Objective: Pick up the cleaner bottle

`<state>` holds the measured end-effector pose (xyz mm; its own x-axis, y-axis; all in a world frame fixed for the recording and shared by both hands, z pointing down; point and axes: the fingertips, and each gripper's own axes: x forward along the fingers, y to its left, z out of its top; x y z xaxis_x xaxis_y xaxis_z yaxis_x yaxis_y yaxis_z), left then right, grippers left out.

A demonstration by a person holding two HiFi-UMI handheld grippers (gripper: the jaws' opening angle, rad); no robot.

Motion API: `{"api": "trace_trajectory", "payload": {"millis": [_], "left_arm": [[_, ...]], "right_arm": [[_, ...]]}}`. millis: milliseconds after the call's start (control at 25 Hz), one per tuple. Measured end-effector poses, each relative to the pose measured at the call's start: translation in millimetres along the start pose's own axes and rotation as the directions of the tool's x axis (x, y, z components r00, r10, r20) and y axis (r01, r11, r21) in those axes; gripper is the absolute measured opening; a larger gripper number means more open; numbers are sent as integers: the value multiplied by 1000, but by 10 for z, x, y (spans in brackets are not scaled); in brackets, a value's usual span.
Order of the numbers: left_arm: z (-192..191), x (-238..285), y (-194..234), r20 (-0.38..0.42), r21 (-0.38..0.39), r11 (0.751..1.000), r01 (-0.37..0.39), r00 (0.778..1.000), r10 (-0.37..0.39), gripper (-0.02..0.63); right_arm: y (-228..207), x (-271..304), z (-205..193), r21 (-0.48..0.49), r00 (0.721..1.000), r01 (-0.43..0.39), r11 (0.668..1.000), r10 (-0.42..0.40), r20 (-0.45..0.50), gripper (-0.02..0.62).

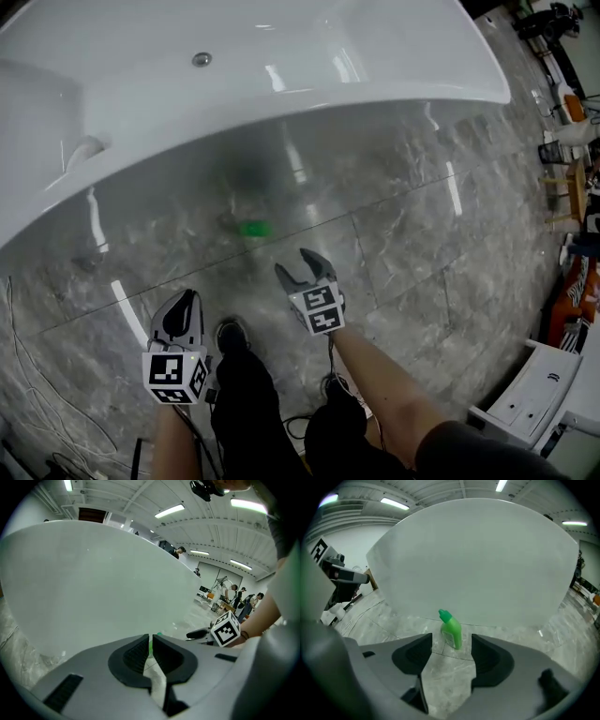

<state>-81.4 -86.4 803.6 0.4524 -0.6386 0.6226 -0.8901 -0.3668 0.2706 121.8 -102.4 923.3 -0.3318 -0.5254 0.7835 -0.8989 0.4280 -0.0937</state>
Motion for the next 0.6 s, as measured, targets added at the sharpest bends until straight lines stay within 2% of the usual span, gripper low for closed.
{"api": "trace_trajectory", "payload": {"millis": [240, 440, 600], "left_arm": [[-363, 321, 270, 35, 34, 999, -22, 999, 21, 35], [-504, 536, 554, 102, 19, 997, -69, 993, 67, 35], [-670, 725, 649, 134, 66, 995, -71, 989, 62, 35]], "right_arm": [[-40, 555, -266, 25, 996, -65, 998, 64, 68, 267], [-56, 1028, -400, -99, 992, -94, 991, 102, 76, 268], [-54, 1361, -509, -172, 984, -136, 976, 152, 88, 268]]}}
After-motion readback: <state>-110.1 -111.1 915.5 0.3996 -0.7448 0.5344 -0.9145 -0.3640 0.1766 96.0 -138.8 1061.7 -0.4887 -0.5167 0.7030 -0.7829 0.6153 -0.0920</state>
